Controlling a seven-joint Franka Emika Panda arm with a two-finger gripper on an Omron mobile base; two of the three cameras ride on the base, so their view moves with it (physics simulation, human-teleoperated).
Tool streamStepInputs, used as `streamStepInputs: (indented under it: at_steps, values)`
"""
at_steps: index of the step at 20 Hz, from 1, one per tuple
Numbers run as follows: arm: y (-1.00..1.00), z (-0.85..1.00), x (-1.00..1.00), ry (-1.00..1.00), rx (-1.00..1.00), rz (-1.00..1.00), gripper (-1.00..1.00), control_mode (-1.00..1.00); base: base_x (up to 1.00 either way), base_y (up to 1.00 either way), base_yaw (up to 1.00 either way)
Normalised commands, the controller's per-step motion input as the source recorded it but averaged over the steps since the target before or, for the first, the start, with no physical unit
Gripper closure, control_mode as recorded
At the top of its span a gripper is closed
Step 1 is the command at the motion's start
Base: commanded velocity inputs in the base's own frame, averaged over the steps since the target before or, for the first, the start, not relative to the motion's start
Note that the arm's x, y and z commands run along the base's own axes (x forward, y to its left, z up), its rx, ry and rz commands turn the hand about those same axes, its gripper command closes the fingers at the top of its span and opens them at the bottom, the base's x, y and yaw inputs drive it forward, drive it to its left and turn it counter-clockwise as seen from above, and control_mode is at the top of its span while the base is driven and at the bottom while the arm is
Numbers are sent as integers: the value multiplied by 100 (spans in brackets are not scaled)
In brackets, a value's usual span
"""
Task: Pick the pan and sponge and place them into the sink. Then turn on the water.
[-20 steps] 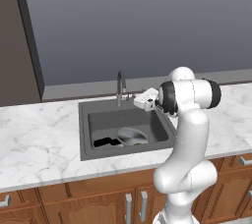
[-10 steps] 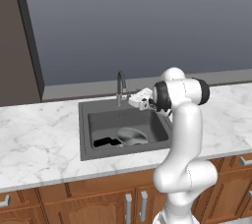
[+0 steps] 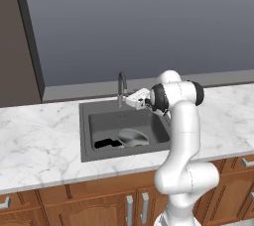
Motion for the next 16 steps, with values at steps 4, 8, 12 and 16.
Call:
streamStepInputs:
  at_steps: [4, 8, 12, 16]
  values:
    - [0, -14, 44, 0, 0, -2, -100, -100, 0, 0, 0]
    - [0, -42, 40, 0, 0, -2, -100, -100, 0, 0, 0]
    - [0, -37, 39, 0, 0, -2, -100, -100, 0, 0, 0]
    - [0, -27, 41, 0, 0, -2, -100, -100, 0, 0, 0]
